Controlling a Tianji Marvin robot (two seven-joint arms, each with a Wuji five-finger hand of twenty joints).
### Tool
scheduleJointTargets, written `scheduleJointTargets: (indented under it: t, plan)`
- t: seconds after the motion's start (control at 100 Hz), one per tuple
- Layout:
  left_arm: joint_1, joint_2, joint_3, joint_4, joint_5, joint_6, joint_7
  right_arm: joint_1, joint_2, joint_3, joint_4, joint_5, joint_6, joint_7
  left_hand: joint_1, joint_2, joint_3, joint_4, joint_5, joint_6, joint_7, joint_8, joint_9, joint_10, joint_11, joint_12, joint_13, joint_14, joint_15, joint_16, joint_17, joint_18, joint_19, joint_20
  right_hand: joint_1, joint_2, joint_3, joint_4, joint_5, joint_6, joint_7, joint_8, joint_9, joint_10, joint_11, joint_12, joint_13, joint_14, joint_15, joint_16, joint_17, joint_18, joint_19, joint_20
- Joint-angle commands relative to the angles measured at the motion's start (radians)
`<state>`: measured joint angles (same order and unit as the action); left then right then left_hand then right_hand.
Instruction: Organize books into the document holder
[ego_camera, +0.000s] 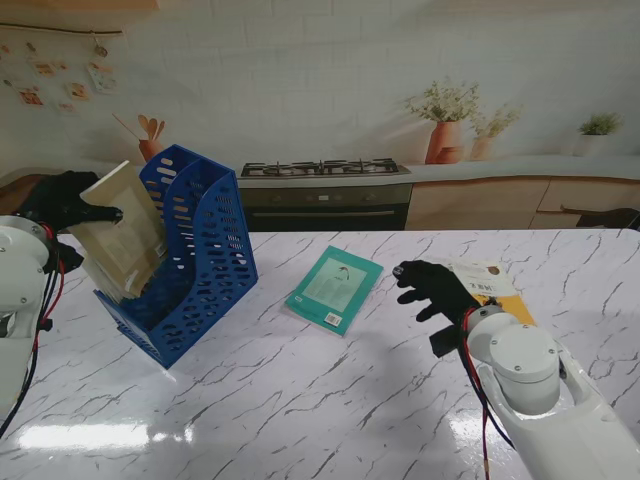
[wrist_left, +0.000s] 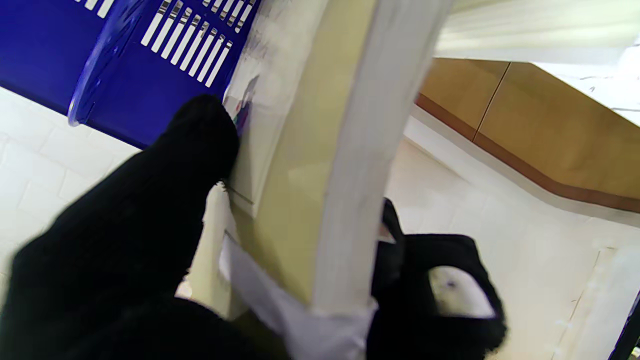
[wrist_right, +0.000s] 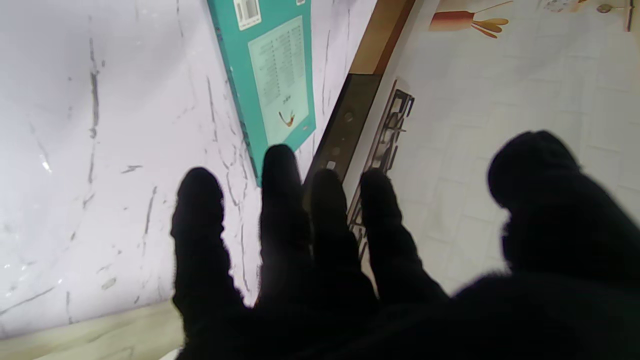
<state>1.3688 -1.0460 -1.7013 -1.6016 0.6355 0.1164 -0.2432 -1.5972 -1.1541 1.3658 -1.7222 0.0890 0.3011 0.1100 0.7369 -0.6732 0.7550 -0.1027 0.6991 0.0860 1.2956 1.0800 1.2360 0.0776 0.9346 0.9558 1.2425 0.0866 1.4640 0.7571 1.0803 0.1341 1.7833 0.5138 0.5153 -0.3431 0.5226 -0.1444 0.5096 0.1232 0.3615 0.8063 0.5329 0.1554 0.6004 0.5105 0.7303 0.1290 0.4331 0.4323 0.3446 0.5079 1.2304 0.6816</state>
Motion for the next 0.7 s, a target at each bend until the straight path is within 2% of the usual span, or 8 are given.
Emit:
scheduleJointTargets:
  t: [0.0,0.07,0.15,0.25,0.44,0.48,0.69]
  plan:
    - [0.007,-0.008,0.005,0.014,0.0,-0.027,-0.012,-0.01,-0.008,-0.003,-0.004,0.005,0.003,-0.003,0.037,0.045,0.105,0.045,0.035,-0.118,0.107,0.038,0.035,-0.044,0.002,0.012,0.029,0.013,0.04,0.012,0.004,-0.067,0.243,-0.016,-0.015,0.023,-0.023,0.049,-0.027,-0.007,0.009,0.02,-0.005,-0.026,-0.002,0.011,-0.01,-0.012,-0.009,0.002,-0.005,0.053,-0.009,-0.013]
    - [0.012,-0.008,0.008,0.029,0.003,-0.053,0.0,-0.012,-0.008,-0.002,-0.004,0.006,0.003,-0.005,0.036,0.044,0.105,0.04,0.036,-0.123,0.105,0.038,0.034,-0.044,0.001,0.012,0.029,0.026,0.035,0.013,0.003,-0.058,0.248,-0.019,-0.014,0.025,-0.025,0.05,-0.027,-0.006,0.009,0.02,-0.006,-0.025,-0.001,0.011,-0.011,-0.012,-0.009,0.002,-0.006,0.052,-0.009,-0.013]
    - [0.017,-0.011,0.015,0.051,0.035,-0.094,0.037,-0.013,-0.008,-0.001,-0.004,0.006,0.002,-0.006,0.029,0.042,0.109,0.034,0.037,-0.131,0.104,0.038,0.039,-0.051,-0.002,0.008,0.029,0.022,0.035,0.016,0.003,-0.058,0.254,-0.024,-0.013,0.027,-0.028,0.05,-0.028,-0.005,0.009,0.02,-0.006,-0.026,0.0,0.011,-0.011,-0.014,-0.007,0.003,-0.006,0.048,-0.008,-0.014]
    - [0.028,-0.011,0.026,0.063,0.053,-0.12,0.052,-0.015,-0.008,-0.001,-0.005,0.008,0.003,-0.005,0.028,0.043,0.108,0.028,0.036,-0.138,0.103,0.037,0.04,-0.051,-0.005,0.005,0.029,0.021,0.035,0.017,0.002,-0.056,0.253,-0.031,-0.012,0.03,-0.031,0.05,-0.027,-0.005,0.009,0.02,-0.007,-0.026,0.001,0.01,-0.012,-0.013,-0.006,0.003,-0.006,0.047,-0.008,-0.014]
    - [0.045,-0.01,0.039,0.067,0.076,-0.134,0.059,-0.015,-0.008,0.001,-0.005,0.011,0.004,-0.003,0.025,0.048,0.098,0.013,0.028,-0.147,0.097,0.035,0.033,-0.051,-0.009,0.0,0.028,0.02,0.029,0.017,0.001,-0.047,0.253,-0.046,-0.01,0.033,-0.037,0.051,-0.025,-0.006,0.01,0.02,-0.005,-0.024,0.002,0.01,-0.01,-0.012,-0.003,0.003,-0.006,0.047,-0.006,-0.014]
    - [0.05,-0.01,0.041,0.066,0.083,-0.136,0.059,-0.016,-0.008,0.001,-0.005,0.011,0.003,-0.004,0.03,0.059,0.072,-0.001,0.017,-0.16,0.09,0.034,0.024,-0.056,-0.011,-0.007,0.029,0.013,0.017,0.015,0.001,-0.044,0.255,-0.057,-0.01,0.035,-0.038,0.052,-0.024,-0.007,0.01,0.02,-0.005,-0.024,0.002,0.01,-0.01,-0.009,-0.003,0.003,-0.006,0.047,-0.006,-0.014]
    - [0.061,-0.006,0.052,0.07,0.119,-0.138,0.053,-0.015,-0.007,0.001,-0.003,0.012,0.003,0.001,0.04,0.081,0.015,-0.018,-0.015,-0.178,0.071,0.033,-0.012,-0.06,-0.01,-0.039,0.028,0.005,-0.011,0.014,-0.001,-0.053,0.256,-0.073,-0.006,0.034,-0.039,0.053,-0.023,-0.007,0.01,0.02,-0.004,-0.023,0.0,0.009,-0.008,-0.008,-0.002,0.003,-0.007,0.05,-0.006,-0.015]
